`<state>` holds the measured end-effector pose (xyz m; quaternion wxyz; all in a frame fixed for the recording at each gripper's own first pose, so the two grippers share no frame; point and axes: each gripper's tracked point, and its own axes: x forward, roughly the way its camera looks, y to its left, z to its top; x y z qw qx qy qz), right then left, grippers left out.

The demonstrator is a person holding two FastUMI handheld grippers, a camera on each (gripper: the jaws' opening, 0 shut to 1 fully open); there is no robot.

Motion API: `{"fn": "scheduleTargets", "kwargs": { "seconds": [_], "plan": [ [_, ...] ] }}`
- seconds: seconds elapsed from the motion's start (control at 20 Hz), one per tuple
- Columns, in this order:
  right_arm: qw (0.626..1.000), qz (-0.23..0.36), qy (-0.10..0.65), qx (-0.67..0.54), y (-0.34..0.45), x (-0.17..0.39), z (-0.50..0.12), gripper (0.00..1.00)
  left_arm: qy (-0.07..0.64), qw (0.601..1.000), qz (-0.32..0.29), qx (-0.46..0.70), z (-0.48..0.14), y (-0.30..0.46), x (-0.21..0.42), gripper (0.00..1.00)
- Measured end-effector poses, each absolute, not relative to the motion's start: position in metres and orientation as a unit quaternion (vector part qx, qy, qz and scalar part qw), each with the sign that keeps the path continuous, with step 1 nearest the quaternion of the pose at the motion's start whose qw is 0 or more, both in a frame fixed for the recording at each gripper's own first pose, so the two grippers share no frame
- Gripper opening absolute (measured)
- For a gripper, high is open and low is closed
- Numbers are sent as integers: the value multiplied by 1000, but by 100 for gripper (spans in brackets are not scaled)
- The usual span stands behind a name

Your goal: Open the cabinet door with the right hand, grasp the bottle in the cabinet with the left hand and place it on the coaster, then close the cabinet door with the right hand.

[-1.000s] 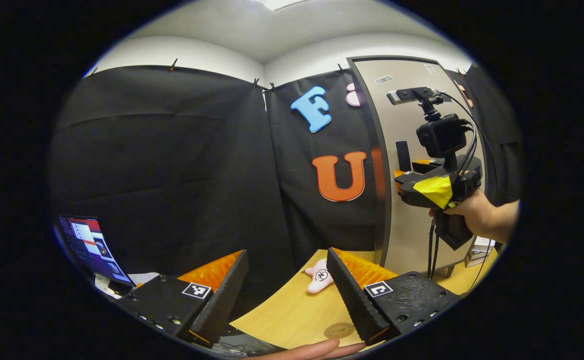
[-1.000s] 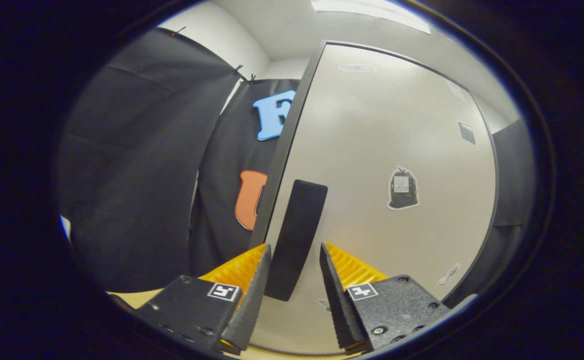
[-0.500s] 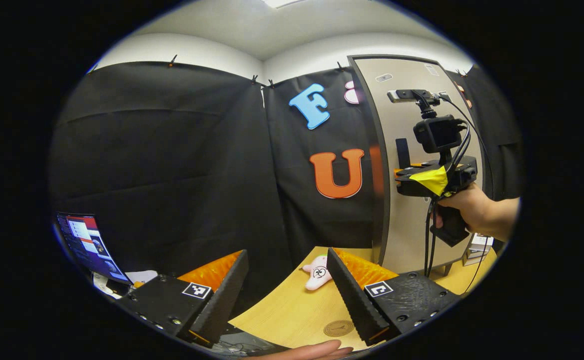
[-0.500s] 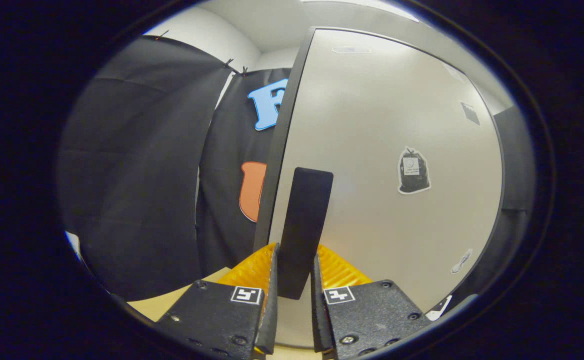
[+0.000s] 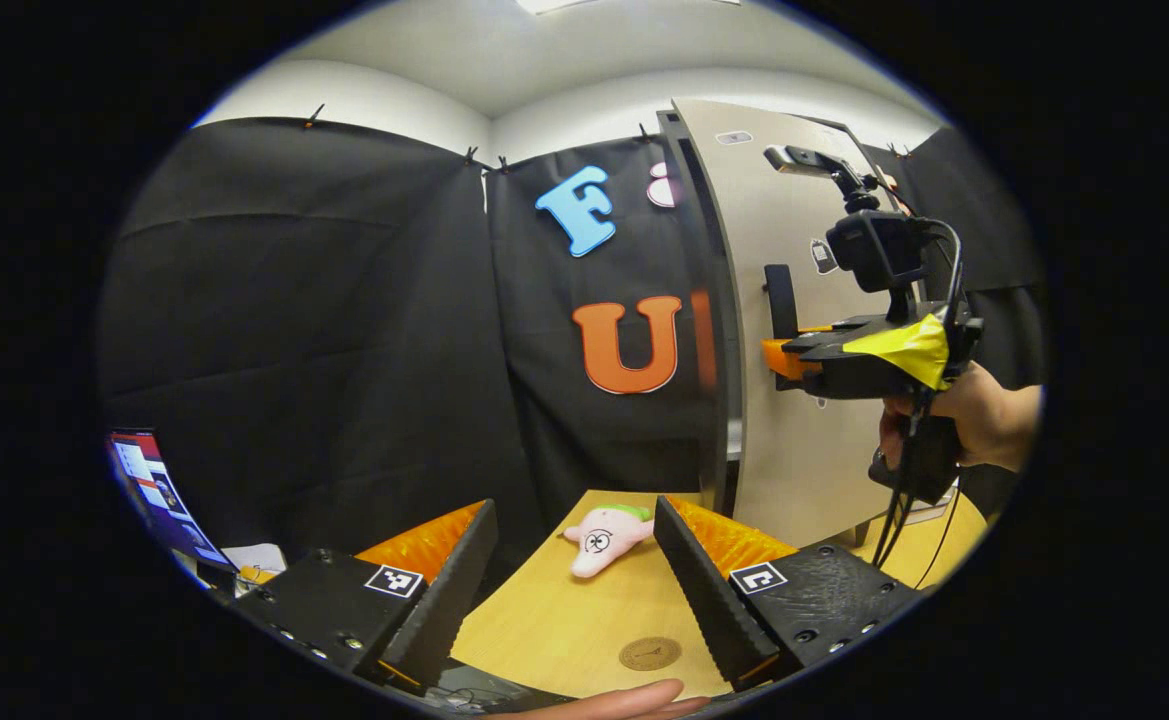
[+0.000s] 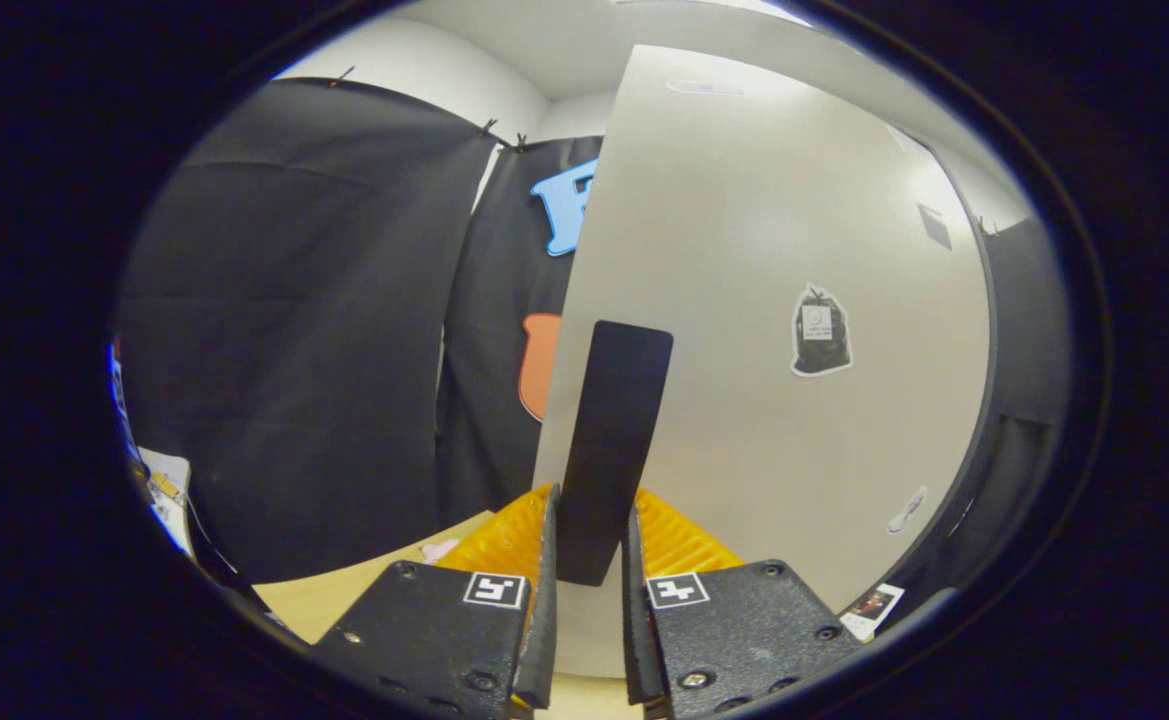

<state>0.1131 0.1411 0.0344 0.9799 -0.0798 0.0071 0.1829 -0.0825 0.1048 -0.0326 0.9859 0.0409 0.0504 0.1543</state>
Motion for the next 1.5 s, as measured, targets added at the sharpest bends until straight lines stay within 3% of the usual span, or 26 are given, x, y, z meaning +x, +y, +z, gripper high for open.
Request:
{"fn": "scheduleTargets", "kwargs": {
  "seconds": [0.2, 0.75, 1.2, 1.5],
  "plan": [
    [975, 205, 14, -89, 122, 74, 30, 31, 49, 992, 111, 33, -30, 78, -65, 95],
    [956, 269, 64, -101, 99, 33, 30, 31, 69, 996, 29, 43, -43, 13, -40, 96],
    [944, 309, 83, -82, 71, 12, 25, 31, 64, 997, 13, 47, -25, -19, 6, 95],
    [941, 317, 89, -76, 50, 1, 18, 31, 39, 993, 42, 103, -10, -54, 40, 96]
  ]
}}
